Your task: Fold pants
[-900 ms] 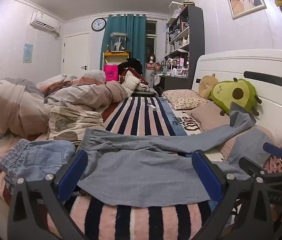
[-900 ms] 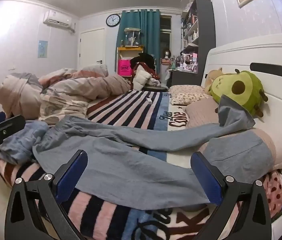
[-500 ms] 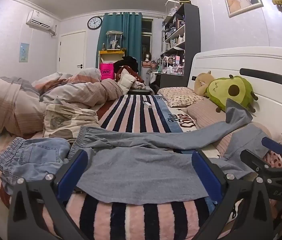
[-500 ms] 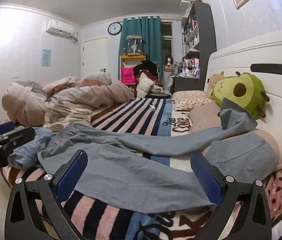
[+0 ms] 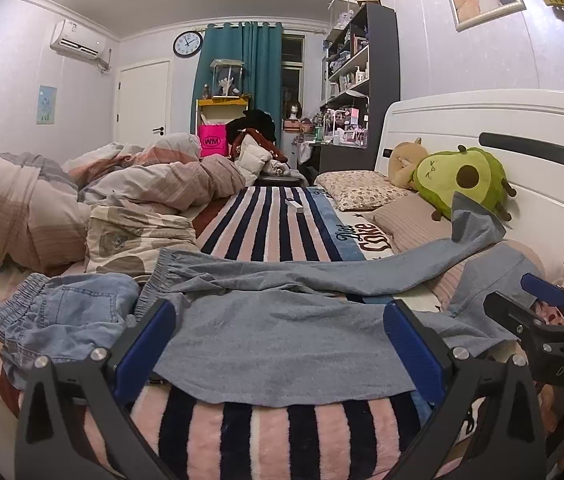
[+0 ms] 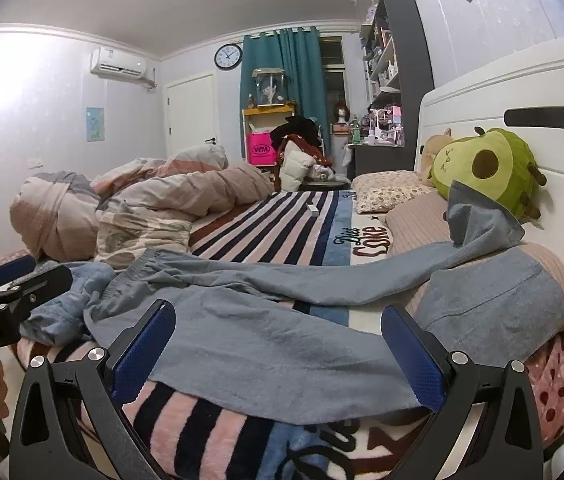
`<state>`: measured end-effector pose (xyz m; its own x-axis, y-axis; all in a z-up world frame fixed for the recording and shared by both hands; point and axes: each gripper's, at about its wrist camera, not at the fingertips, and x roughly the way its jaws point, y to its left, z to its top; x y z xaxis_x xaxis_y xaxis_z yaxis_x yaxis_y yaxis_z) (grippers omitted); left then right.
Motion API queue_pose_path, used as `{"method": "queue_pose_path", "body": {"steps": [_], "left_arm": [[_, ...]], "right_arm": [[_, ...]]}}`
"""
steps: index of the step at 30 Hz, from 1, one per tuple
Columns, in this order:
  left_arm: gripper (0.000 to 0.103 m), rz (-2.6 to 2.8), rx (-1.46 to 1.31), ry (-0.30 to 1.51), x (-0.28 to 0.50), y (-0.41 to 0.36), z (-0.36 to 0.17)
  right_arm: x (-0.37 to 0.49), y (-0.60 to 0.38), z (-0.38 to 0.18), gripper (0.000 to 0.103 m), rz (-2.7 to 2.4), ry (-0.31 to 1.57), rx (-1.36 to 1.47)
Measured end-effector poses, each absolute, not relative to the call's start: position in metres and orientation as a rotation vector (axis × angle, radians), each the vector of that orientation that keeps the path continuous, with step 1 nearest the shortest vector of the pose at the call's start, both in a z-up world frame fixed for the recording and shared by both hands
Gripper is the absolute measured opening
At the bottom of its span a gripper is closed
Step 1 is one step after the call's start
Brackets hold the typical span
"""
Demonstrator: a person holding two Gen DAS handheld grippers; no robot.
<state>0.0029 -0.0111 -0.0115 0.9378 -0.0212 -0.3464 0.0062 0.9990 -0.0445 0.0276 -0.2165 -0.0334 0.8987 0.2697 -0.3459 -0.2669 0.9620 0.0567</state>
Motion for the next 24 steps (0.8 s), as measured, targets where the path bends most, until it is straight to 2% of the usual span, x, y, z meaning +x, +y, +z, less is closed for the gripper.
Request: {"method": "queue_pose_path", "body": {"steps": [24], "left_arm": [[0.102,-0.015,-0.047,0.361,0.0019,-0.0106,-0.0116]], "right_arm": [[0.0303,-0.2183,-0.0363,0.103,0.276,0.368,0.013]]}}
